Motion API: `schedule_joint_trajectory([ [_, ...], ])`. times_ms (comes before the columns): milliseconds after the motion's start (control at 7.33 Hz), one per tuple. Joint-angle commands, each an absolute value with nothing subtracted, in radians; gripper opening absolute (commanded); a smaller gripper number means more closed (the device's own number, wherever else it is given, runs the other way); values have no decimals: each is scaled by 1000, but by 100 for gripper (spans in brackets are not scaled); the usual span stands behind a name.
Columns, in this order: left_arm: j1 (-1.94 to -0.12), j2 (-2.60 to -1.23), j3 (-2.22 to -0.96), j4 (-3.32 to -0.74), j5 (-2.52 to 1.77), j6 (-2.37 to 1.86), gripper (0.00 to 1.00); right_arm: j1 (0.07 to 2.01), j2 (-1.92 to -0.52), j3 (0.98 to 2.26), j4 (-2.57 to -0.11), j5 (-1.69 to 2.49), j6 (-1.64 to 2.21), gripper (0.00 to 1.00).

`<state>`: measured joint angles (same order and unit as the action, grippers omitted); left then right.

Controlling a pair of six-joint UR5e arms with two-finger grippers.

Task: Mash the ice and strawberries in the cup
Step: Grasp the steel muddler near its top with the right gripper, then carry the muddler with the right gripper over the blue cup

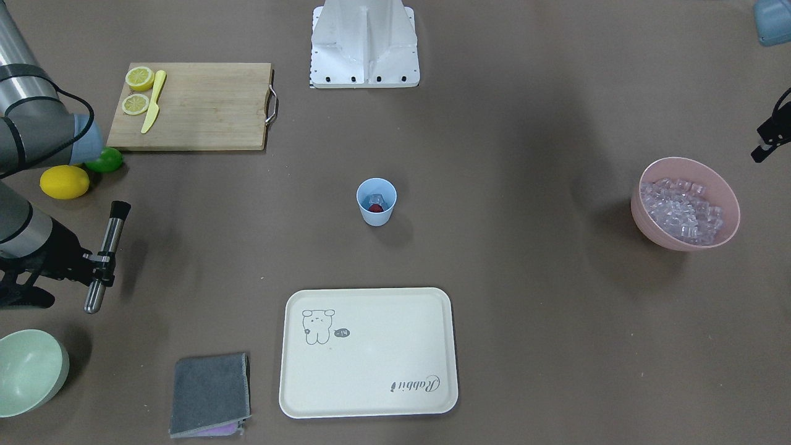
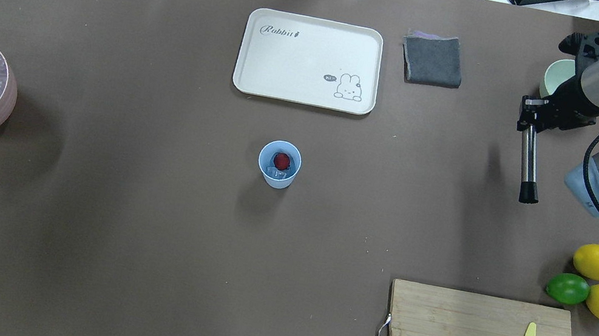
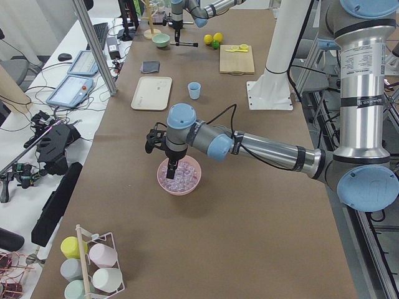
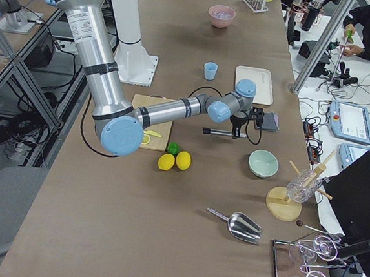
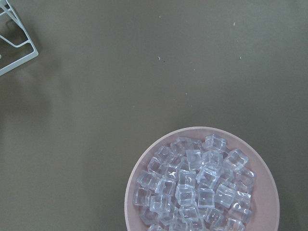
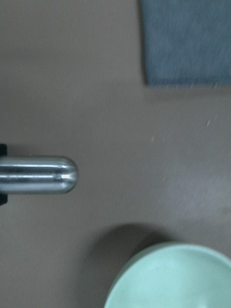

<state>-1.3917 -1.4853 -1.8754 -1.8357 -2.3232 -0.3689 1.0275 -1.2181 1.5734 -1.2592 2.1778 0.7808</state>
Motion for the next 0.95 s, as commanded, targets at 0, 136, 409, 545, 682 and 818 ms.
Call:
schedule_joint_trajectory([
  [0,-1399,-1479,-1876,-1836,-2351,-367,98,970,-1215,1870,-1259,2084,810,0],
  [136,-1407,-1468,-1876,-1838,-2370,-362,98,922,-1171,1915,-1258,2032,822,0],
  [409,-1411,-1460,-1878,-1836,-2370,-362,98,861,-1027,1921,-1246,1993,831,0],
  [545,-1411,-1454,-1881,-1836,-2370,-362,98,792,-1014,1904,-1103,1908,819,0],
  [682,-1411,-1453,-1884,-1836,-2372,-362,98,706,-1028,1879,-890,1753,828,0],
  [818,-1416,-1447,-1885,-1836,-2372,-362,98,648,-1025,1831,-759,1668,818,0],
])
